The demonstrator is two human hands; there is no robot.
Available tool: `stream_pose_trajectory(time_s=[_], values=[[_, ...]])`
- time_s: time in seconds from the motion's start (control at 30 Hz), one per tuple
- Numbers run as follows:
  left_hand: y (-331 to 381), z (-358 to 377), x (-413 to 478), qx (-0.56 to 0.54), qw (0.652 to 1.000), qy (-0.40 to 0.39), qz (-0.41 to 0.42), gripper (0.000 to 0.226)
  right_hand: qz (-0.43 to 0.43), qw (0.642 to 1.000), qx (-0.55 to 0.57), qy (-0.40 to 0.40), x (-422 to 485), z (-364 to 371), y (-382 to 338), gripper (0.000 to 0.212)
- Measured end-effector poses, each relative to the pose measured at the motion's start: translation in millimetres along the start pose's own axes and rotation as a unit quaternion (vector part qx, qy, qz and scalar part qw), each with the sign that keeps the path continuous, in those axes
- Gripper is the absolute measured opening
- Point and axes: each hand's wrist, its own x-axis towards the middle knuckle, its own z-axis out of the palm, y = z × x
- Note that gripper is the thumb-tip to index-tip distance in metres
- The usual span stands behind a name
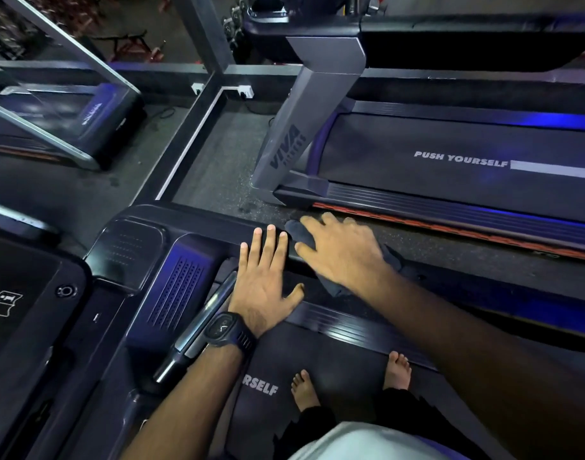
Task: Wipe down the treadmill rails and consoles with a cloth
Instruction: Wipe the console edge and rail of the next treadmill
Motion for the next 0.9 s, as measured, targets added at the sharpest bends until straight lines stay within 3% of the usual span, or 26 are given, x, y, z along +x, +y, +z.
stream_pose_trajectory(time_s=[0.13,0.2,0.33,0.4,0.5,0.57,0.67,0.77,0.9], values=[[1.3,1.3,-1.0,0.012,1.000,0.001,-0.002,0.101,0.107,0.986,0.068,-0.104,13.8,-12.8,25.1,0.056],[1.7,1.7,-1.6,0.013,1.000,0.002,-0.005,0.101,0.124,0.989,0.038,-0.065,-2.0,-7.0,24.0,0.055],[6.1,2.1,-0.1,0.009,1.000,0.000,-0.008,0.101,0.040,0.997,-0.051,0.030,-25.9,3.6,2.8,0.056],[7.7,1.8,1.0,0.006,1.000,-0.002,-0.006,0.101,0.015,1.000,-0.016,0.020,-13.6,0.9,5.9,0.054],[10.3,1.4,1.2,0.004,1.000,0.000,-0.008,0.100,0.097,0.990,0.073,-0.071,6.8,-12.2,21.3,0.051],[11.8,2.2,0.5,0.004,1.000,0.003,-0.005,0.100,0.142,0.986,0.057,-0.071,-0.3,-11.0,22.0,0.052],[12.6,3.3,-0.3,-0.004,1.000,0.014,-0.004,0.101,0.086,0.995,-0.052,0.026,-32.2,2.4,4.2,0.058],[13.8,4.2,1.1,-0.010,1.000,0.020,-0.002,0.101,0.005,0.999,-0.033,0.034,-22.7,2.2,6.9,0.056],[15.2,5.2,1.1,-0.003,1.000,0.018,-0.003,0.100,0.105,0.986,0.069,-0.111,11.3,-12.4,29.9,0.059]])
